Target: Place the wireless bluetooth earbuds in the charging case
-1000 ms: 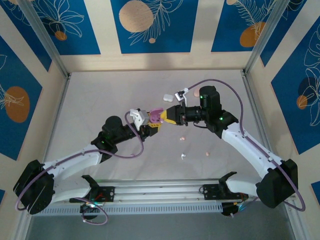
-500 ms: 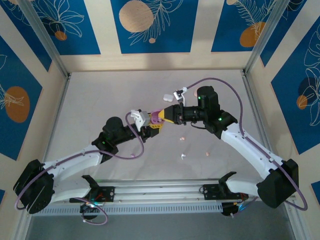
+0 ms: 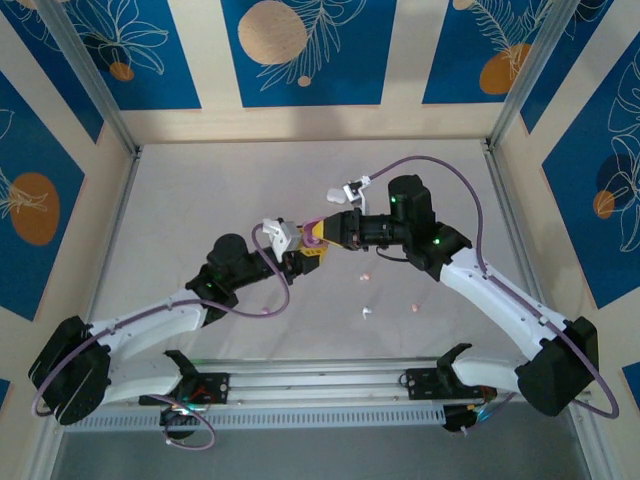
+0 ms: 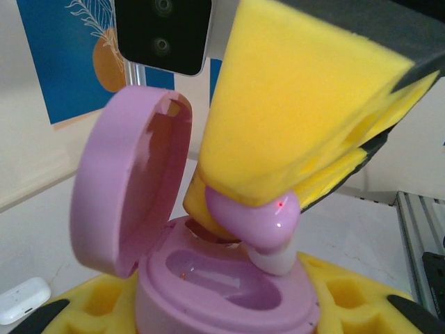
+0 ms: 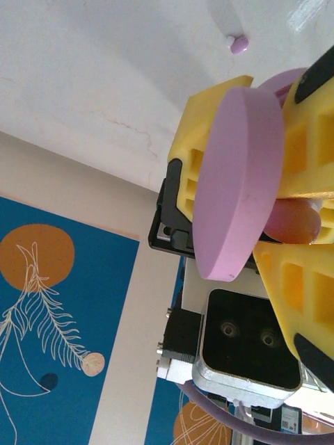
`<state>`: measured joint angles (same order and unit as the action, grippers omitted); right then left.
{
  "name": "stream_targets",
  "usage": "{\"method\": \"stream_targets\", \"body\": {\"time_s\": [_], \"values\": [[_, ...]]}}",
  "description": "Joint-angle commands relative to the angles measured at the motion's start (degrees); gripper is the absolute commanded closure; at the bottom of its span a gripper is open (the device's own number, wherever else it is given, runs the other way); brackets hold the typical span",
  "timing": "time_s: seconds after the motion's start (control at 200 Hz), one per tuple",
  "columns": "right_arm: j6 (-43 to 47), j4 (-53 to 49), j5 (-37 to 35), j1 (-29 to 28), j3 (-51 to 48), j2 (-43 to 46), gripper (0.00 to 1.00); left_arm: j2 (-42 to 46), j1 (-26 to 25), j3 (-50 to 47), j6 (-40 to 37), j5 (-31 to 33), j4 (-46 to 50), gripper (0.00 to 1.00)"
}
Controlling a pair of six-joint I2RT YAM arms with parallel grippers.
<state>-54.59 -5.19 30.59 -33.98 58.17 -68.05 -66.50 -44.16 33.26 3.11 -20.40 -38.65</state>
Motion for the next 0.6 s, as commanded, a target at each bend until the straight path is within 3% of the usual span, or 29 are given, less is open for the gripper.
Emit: {"method": "stream_targets", "body": {"time_s": [0.0,0.2,0.595], "values": [[0.6,0.8,-1.5,-0.7,1.4,0.9,0.81,-0.4,-0.7,1.5,1.2,0.3,-4.0,0.65],[0.0,2.2,-2.3,-1.1,1.3,0.9,0.81,-0.5,-0.7,1.4,1.8,0.4,-4.7,0.65],[5.4,-4.5,-9.5,-3.7,2.9,0.5,0.8,-0.9,-0.7,1.5,3.8,-0.4,-7.3,0.65]]}}
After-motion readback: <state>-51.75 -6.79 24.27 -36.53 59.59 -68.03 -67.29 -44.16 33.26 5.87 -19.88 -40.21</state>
